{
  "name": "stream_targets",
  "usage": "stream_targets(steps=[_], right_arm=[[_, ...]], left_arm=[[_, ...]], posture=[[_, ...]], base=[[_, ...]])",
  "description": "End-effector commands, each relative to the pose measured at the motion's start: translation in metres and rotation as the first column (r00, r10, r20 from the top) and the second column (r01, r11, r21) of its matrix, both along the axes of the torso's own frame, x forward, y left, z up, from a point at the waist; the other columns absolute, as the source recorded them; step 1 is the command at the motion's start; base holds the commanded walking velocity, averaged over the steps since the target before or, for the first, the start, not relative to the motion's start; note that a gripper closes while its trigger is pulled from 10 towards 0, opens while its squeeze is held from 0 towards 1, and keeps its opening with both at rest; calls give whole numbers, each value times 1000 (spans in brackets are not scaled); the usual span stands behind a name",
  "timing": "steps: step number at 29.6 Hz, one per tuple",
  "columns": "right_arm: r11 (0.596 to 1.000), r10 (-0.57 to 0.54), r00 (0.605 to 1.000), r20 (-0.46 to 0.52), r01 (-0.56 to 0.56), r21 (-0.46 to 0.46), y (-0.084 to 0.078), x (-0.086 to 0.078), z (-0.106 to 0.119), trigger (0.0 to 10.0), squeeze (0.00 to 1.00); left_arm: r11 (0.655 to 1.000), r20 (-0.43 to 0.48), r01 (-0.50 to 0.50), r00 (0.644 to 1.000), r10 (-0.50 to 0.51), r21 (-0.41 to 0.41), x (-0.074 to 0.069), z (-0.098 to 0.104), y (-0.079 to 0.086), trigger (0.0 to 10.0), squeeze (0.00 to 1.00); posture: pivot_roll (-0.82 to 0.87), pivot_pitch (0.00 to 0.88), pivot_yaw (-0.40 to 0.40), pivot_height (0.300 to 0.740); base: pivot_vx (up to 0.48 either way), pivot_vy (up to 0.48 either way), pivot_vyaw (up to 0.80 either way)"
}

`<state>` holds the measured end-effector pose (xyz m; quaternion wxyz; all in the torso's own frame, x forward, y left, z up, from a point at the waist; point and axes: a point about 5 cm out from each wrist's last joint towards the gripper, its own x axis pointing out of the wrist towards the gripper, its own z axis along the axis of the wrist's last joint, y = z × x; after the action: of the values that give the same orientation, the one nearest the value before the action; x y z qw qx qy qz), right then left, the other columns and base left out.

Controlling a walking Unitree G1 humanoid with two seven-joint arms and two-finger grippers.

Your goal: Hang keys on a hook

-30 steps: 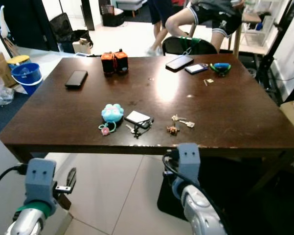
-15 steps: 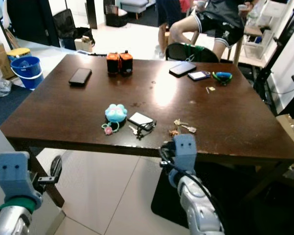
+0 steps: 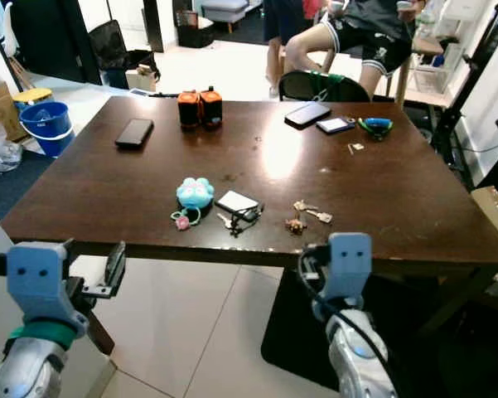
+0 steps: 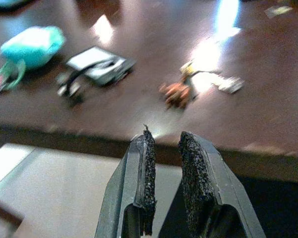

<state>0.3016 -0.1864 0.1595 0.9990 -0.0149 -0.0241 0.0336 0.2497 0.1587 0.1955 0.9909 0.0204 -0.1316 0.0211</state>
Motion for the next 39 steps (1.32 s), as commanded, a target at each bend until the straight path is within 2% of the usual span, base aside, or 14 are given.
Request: stream_targets(steps=[1, 8, 10, 14, 21, 27, 29, 31, 33, 39], right_arm=[[1000, 6, 1000, -7, -6, -1, 2, -3, -4, 10000, 0], [999, -43, 999, -10, 43, 3, 1, -7, -10, 10000, 0], [999, -44, 999, -12, 44, 1, 1, -7, -10, 10000, 0], [999, -25, 996, -84, 22, -36, 6, 0, -18, 10000, 0], [1000, -26, 996, -83, 25, -15, 8, -1, -19, 10000, 0], [1000, -18, 993, -119, 18, -1, 10, -2, -24, 10000, 0], [1000, -15, 992, -123, 16, 4, 11, -2, -25, 10000, 0], [1000, -16, 992, -124, 18, 8, 12, -3, -26, 10000, 0], [1000, -17, 992, -124, 19, 10, 12, -3, -26, 10000, 0], [1000, -16, 991, -130, 18, 17, 12, -3, -26, 10000, 0]], left_arm=[[1000, -17, -13, 1000, 13, -9, -1, -4, 3, 10000, 0], [1000, -73, 19, 997, -20, -18, 4, -8, 0, 10000, 0], [1000, -75, 18, 997, -20, -16, 4, -8, 0, 10000, 0], [998, -60, 66, 996, -65, 18, 7, -4, -4, 10000, 0], [997, -64, 76, 995, -75, 24, 8, -2, -2, 10000, 0], [996, -73, 87, 994, -85, 25, 8, -2, -4, 10000, 0], [996, -81, 84, 993, -82, 22, 9, -4, -3, 10000, 0], [999, -141, -24, 990, 27, 23, 11, -14, 8, 10000, 0], [996, -171, -91, 981, 92, 14, 11, -19, 16, 10000, 0], [998, -171, -59, 983, 62, 22, 9, -17, 15, 10000, 0]], posture=[[-200, 125, 122, 740], [-201, 124, 124, 740], [-201, 124, 124, 740], [-198, 156, 111, 740], [-219, 159, 120, 740], [-207, 146, 134, 740], [-206, 149, 136, 740], [-210, 142, 144, 740], [-210, 142, 144, 740], [-204, 151, 143, 740]], base=[[0, 0, 0], [0, 0, 0], [0, 0, 0], [0, 0, 0], [0, 0, 0], [0, 0, 0], [0, 0, 0], [0, 0, 0], [0, 0, 0], [0, 0, 0]])
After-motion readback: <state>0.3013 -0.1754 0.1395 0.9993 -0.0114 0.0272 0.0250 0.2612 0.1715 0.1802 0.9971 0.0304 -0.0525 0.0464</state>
